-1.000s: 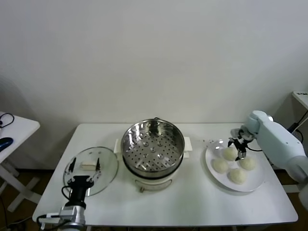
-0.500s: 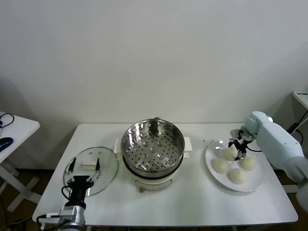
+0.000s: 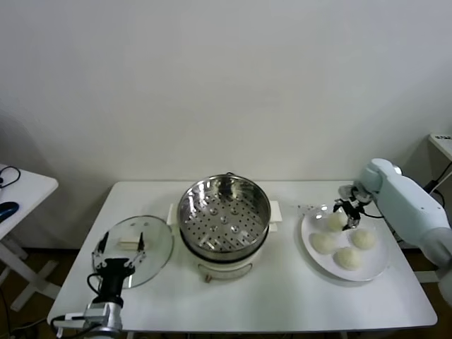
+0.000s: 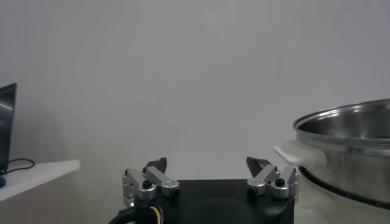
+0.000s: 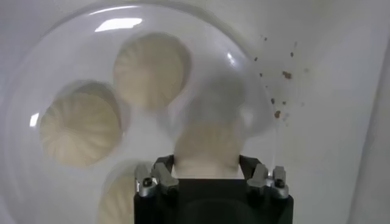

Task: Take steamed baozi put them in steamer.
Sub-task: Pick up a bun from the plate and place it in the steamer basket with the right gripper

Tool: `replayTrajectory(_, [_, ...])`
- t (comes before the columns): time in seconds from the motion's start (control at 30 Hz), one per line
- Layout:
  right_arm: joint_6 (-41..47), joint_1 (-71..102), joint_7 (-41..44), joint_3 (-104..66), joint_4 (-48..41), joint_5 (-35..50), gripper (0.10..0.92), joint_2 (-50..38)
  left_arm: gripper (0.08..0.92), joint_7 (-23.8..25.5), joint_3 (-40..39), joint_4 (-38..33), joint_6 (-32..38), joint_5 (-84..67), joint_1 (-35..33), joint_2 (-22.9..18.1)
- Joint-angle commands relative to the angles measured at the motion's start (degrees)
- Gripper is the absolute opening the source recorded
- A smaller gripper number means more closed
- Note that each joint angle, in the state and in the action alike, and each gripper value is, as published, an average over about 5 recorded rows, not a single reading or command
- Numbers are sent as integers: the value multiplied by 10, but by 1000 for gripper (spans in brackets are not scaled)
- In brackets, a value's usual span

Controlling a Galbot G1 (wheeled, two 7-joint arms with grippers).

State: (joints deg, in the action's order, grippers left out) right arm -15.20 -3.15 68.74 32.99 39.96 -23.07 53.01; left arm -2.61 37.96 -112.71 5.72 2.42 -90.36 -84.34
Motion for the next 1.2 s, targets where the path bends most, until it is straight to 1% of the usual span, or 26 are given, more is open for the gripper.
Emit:
replayTrajectory(0.03, [-17, -55, 4, 42, 43, 30, 691, -4, 823, 0, 1, -1, 0, -1, -1, 0])
replayTrajectory(0.3, [-30, -226, 10, 198, 186, 132, 692, -20, 823, 0, 3, -2, 1, -3, -7, 0])
replayTrajectory(0.43, [-42, -294, 11, 235, 251, 162, 695, -8, 823, 0, 2, -4, 1, -2, -9, -1])
replayTrajectory(0.53, [-55, -339, 10, 257, 297, 169, 695, 11, 823, 0, 1, -5, 1, -1, -10, -1])
replayTrajectory(0.6, [-70, -357, 10, 264, 322, 156, 695, 28, 823, 0, 1, -5, 1, -1, -10, -1])
replayTrajectory(0.73, [-97, -360, 10, 266, 364, 106, 696, 69, 823, 1, 0, -5, 0, 0, -11, 0])
replayTrajectory(0.87, [-112, -332, 6, 268, 382, 71, 696, 110, 823, 7, -1, -9, -4, 0, -15, 6])
replayTrajectory(1.0, [-124, -292, 0, 271, 371, 32, 693, 153, 823, 10, 0, -14, -6, 0, -20, 14])
replayTrajectory(1.2, [-150, -227, -7, 262, 318, -35, 695, 209, 823, 13, 4, -22, -5, 0, -33, 19])
